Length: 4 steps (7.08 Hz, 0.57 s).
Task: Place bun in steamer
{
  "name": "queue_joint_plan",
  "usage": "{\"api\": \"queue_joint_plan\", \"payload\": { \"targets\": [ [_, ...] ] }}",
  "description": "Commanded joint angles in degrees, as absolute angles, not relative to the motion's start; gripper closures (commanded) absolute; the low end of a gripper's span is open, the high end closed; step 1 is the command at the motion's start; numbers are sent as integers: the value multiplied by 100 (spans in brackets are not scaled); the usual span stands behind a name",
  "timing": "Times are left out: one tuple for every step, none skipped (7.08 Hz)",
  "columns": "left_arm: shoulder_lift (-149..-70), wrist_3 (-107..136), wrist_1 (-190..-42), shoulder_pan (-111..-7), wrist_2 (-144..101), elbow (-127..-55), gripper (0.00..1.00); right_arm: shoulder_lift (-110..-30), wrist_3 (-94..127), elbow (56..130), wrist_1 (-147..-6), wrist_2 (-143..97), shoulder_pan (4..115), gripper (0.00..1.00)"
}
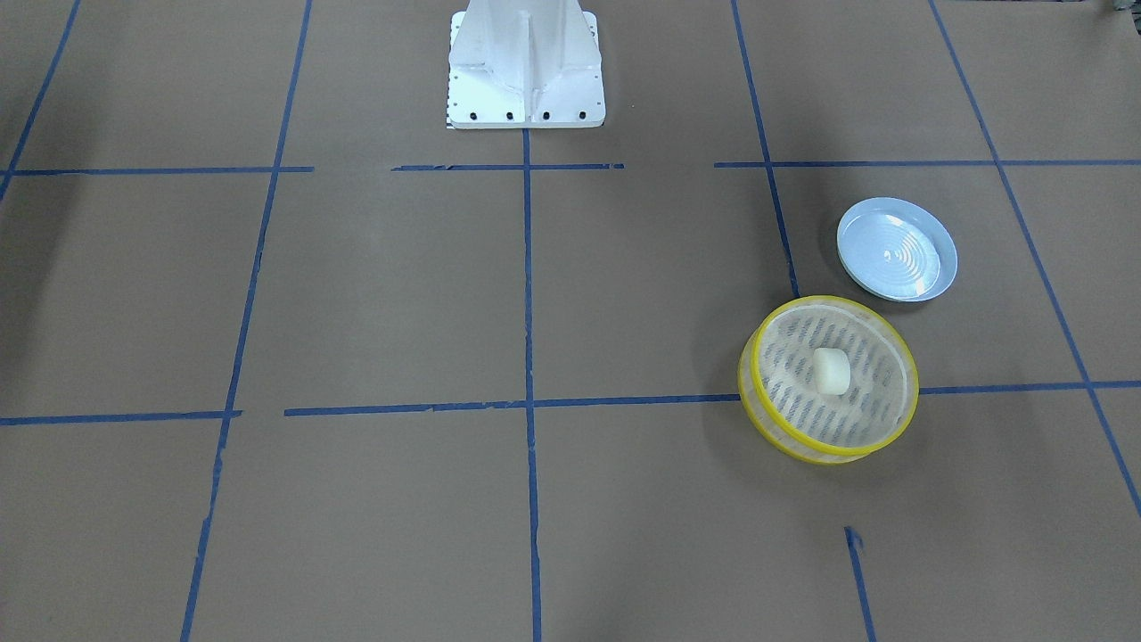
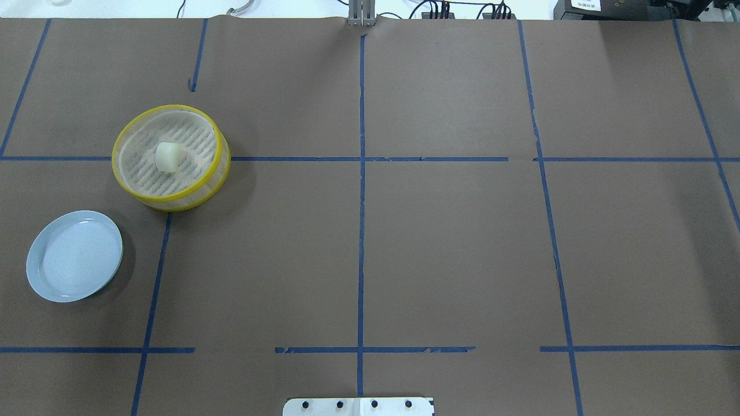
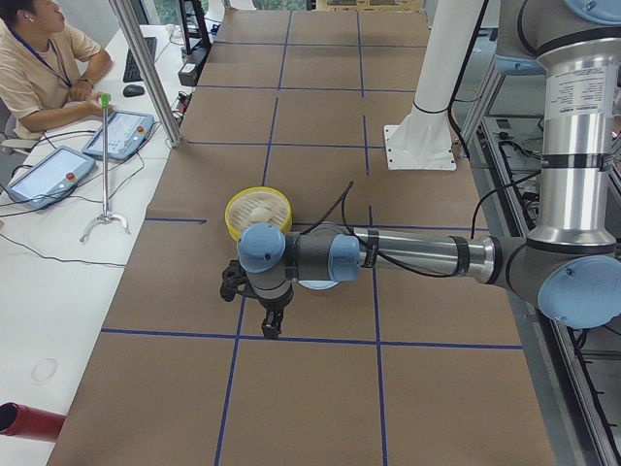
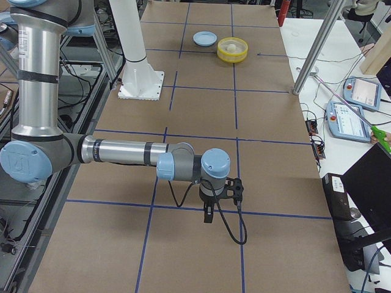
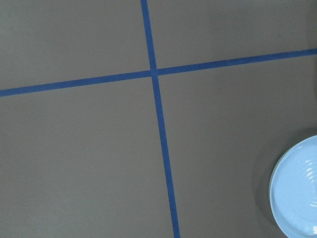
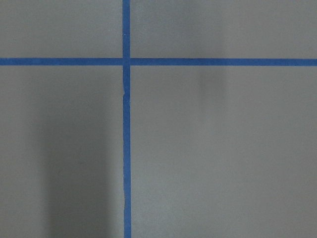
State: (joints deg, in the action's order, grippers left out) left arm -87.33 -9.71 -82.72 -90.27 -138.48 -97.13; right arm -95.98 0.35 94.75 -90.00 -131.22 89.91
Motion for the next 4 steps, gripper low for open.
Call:
{"api": "queue_joint_plan", "payload": {
  "targets": [
    [-8737,-845,-8218,-9044,-13869,-9738,0,-9598,35,9475,-9000,-13122,8991,0],
    [-8736,-844,-8226,-9096,-13852,-9747,0,-9598,35,9475,-9000,-13122,8991,0],
    [-8745,-852,-8235,-9105,-13852,-9712,0,-9598,35,9475,-8991,-13122,8991,0],
    [-8763,-861,-8235,-9105,-13843,-9703,0,-9598,35,9475,-9000,-13122,8991,0]
  ]
}}
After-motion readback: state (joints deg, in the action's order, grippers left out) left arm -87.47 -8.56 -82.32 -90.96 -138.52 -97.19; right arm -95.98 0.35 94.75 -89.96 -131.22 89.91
